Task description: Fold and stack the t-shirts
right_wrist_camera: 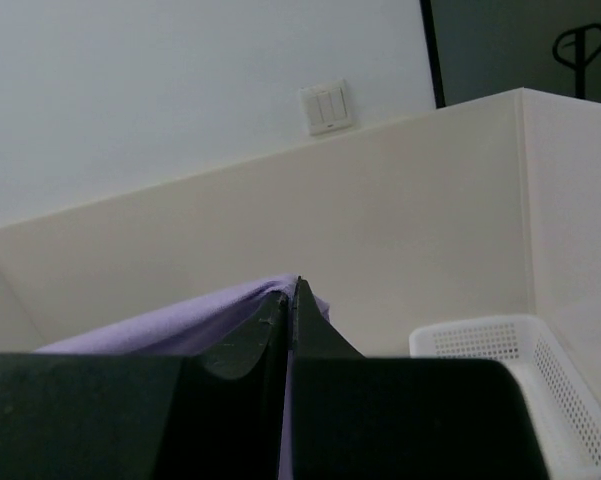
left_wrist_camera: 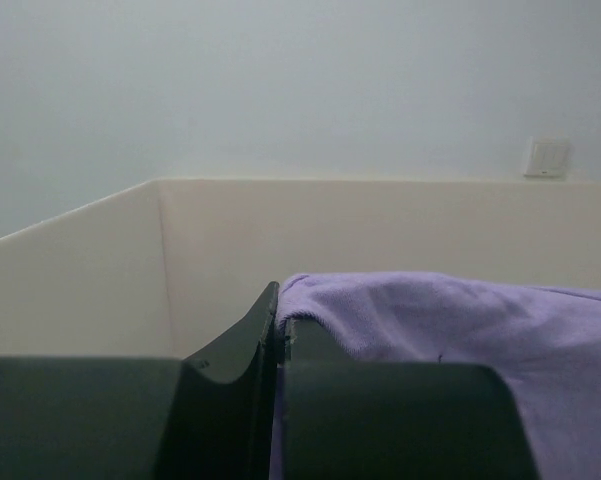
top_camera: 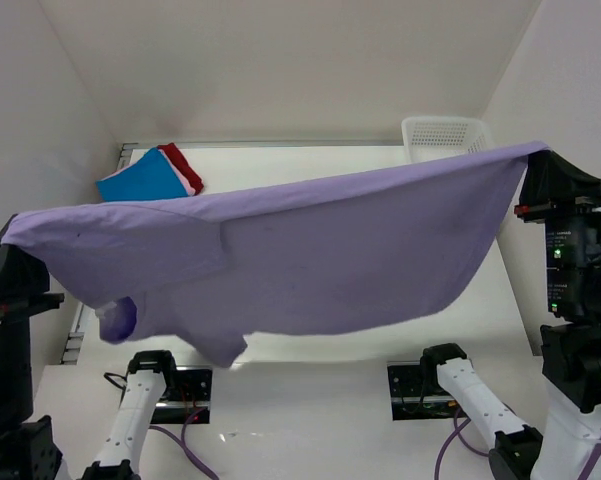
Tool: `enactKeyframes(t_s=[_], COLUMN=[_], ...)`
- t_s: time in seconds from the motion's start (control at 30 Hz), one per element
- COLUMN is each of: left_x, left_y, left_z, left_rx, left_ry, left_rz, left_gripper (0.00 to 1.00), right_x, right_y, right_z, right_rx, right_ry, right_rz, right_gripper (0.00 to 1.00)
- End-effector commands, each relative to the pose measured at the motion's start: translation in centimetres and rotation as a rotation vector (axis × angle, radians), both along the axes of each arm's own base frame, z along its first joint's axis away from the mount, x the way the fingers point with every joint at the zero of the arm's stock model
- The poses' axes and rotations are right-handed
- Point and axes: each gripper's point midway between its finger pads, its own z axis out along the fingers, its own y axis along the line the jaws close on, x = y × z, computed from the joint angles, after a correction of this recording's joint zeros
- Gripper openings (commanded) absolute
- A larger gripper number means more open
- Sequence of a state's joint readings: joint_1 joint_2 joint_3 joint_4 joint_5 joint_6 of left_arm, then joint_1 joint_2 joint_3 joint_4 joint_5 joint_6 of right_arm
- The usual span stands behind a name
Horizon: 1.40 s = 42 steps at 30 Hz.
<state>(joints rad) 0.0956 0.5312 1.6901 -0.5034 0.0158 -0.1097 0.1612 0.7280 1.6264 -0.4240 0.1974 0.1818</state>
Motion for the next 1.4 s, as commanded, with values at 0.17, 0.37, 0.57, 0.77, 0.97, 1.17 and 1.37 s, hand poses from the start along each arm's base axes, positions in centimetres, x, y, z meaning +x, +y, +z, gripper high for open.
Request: enactKeyframes(t_s=[0.17,0.37,0.57,0.77,0.97,1.17,1.37], left_x=[7.8,15.2,19.2,22.8,28.2,32.4,37.1], left_y=[1.5,1.1,2.0,3.3,2.9,2.9,3.9], left_z=[-2.8,-9.7,-16.9,-21.0,-26.1,-28.5,-29.8], left_rx=[-0.05,-0.077,-0.079,-0.079,-0.088,-0.089,-0.098], left_ry=[0.148,0.321,0.485,0.567,0.71,0.786,0.817], left_rz=[0.03,-0.026,0.008,0.064,0.021,-0.001,0.034], left_gripper=[0.0,0.0,0.0,0.0,0.0,0.0,0.0], right_x=[4.6,10.6,14.8,17.3,20.6,23.0,25.8], right_y=[-0.6,1.4,3.0,2.3,2.7,3.2,3.2], right_z=[-5.0,-13.1,-24.4,-28.6,-31.7,-33.3,-31.2], right_rx=[-0.028,-0.006,0.027,0.028,0.027,0.029,0.003], right_ry=[0.182,0.347,0.554,0.617,0.676,0.717,0.688], right_rz=[-0.078,-0.016,0.03,-0.039,-0.051,-0.053,-0.073], right_gripper=[0.0,0.0,0.0,0.0,0.0,0.0,0.0])
